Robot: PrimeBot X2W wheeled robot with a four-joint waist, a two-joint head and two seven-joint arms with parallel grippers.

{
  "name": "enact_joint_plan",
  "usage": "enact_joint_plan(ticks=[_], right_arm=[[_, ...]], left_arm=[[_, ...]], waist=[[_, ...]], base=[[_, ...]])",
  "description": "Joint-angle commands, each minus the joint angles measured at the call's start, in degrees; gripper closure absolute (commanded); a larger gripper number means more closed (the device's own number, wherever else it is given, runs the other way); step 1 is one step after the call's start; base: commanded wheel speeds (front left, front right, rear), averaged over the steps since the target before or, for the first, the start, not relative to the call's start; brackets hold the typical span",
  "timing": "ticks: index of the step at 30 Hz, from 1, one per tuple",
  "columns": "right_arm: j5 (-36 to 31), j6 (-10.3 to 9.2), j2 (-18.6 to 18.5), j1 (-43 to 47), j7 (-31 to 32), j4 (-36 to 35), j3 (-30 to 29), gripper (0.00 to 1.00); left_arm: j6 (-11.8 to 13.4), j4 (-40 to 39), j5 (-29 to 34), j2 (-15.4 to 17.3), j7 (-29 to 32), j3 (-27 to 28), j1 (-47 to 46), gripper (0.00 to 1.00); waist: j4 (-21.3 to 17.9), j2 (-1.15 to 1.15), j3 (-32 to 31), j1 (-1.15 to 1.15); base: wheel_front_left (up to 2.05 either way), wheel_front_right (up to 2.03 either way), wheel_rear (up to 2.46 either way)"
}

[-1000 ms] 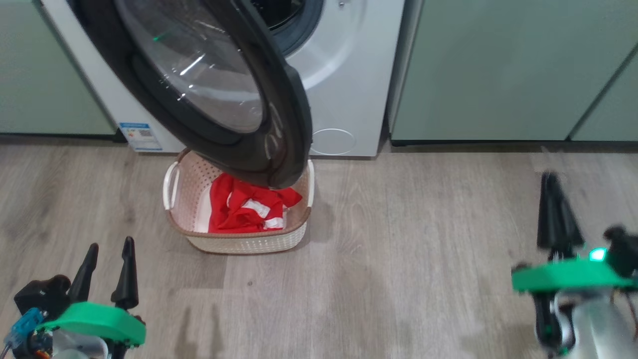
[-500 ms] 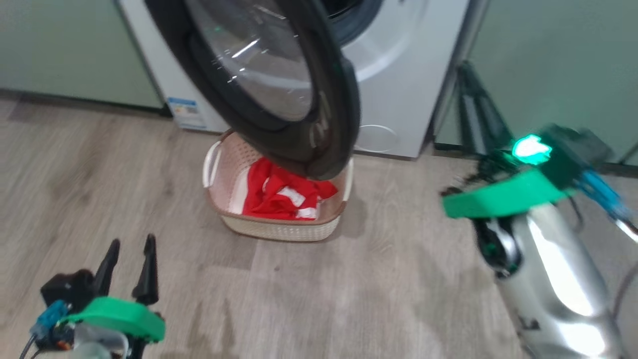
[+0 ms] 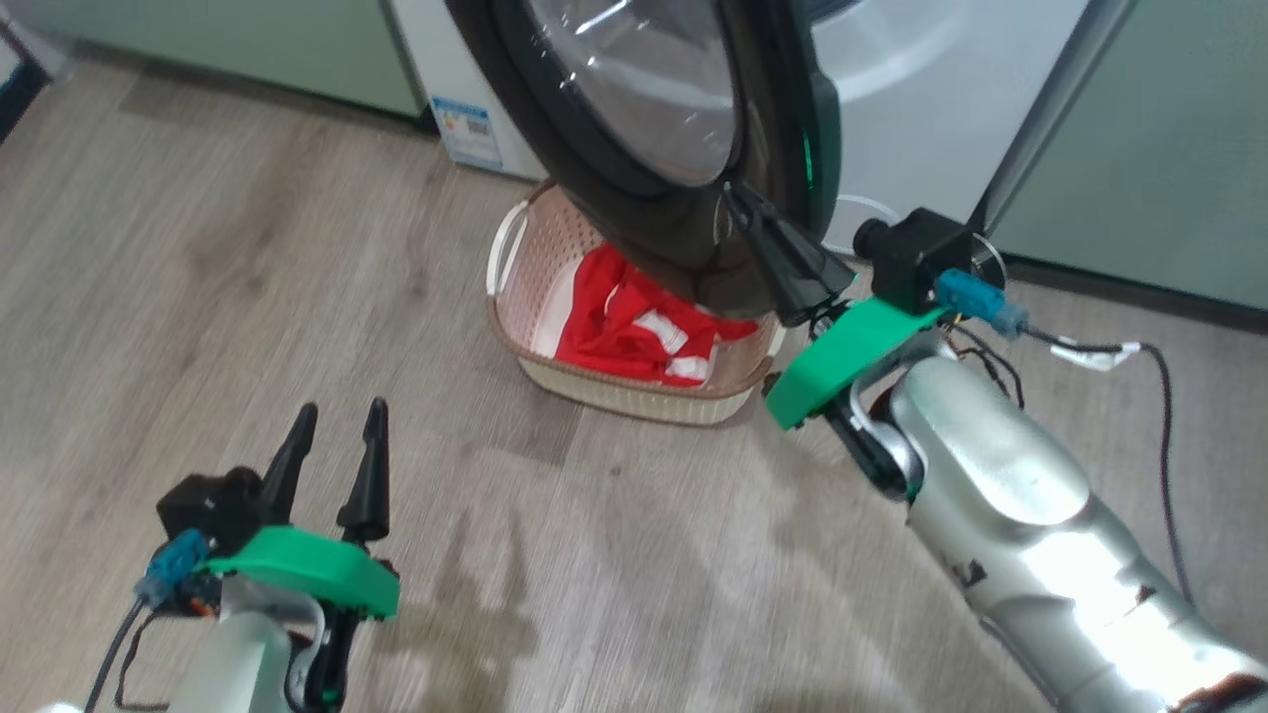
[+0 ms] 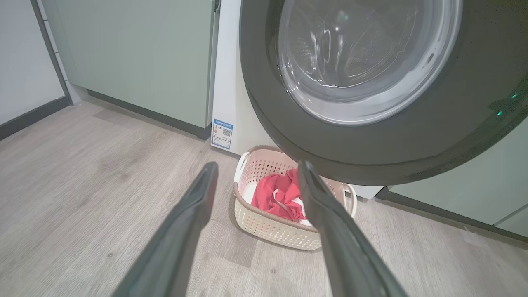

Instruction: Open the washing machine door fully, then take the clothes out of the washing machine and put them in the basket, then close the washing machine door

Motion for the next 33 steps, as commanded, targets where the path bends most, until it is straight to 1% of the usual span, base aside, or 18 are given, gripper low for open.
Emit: enact_joint_plan(ticks=[1,4,11,16,21,22,28,33], right_arm=[[0.1,0.36,0.8,-2.0,-0.3,-0.9,0.1,1.00],[-0.1,0.36,1.0,-3.5,-0.3,1.9,-1.8,1.00],[-1.5,0.36,2.1,-5.1,-0.3,4.9,-9.1,1.00],[-2.4,0.36,2.2,-8.7,-0.3,7.8,-11.8,1.00],[-3.2,0.36,0.8,-15.4,-0.3,10.4,-14.4,1.00],[-3.2,0.36,0.8,-15.4,-0.3,10.4,-14.4,1.00],[-3.4,0.36,-1.1,-23.6,-0.3,14.1,-18.1,1.00],[-3.5,0.36,-2.3,-30.1,-0.3,17.4,-20.1,1.00]], left_arm=[[-0.4,-1.9,0.5,0.6,-0.4,1.7,-2.8,0.00],[-0.4,-2.1,0.5,0.3,-0.4,1.7,-3.4,0.00],[-0.4,-2.8,0.7,-0.3,-0.4,1.8,-4.1,0.00],[-0.4,-3.5,0.8,-1.0,-0.4,1.1,-5.5,0.00],[-0.4,-4.2,0.9,-1.7,-0.4,-0.3,-8.2,0.00],[-0.4,-4.2,0.9,-1.7,-0.4,-0.3,-8.2,0.00],[-0.4,-4.6,0.9,-2.5,-0.4,-0.9,-11.1,0.00],[-0.4,-4.6,1.3,-3.0,-0.4,-1.3,-12.7,0.00]], waist=[[0.8,0.00,1.3,0.00],[0.9,0.00,2.6,0.00],[0.2,0.00,5.1,0.00],[0.0,0.00,8.2,0.00],[0.2,0.00,12.8,0.00],[0.2,0.00,12.8,0.00],[0.9,0.00,17.0,0.00],[1.5,0.00,19.3,0.00]], base=[[0.00,0.00,0.00],[0.00,0.00,0.00],[0.00,0.00,0.00],[0.00,0.00,0.00],[0.00,0.00,0.00],[0.00,0.00,0.00],[0.00,0.00,0.00],[0.00,0.00,0.00]])
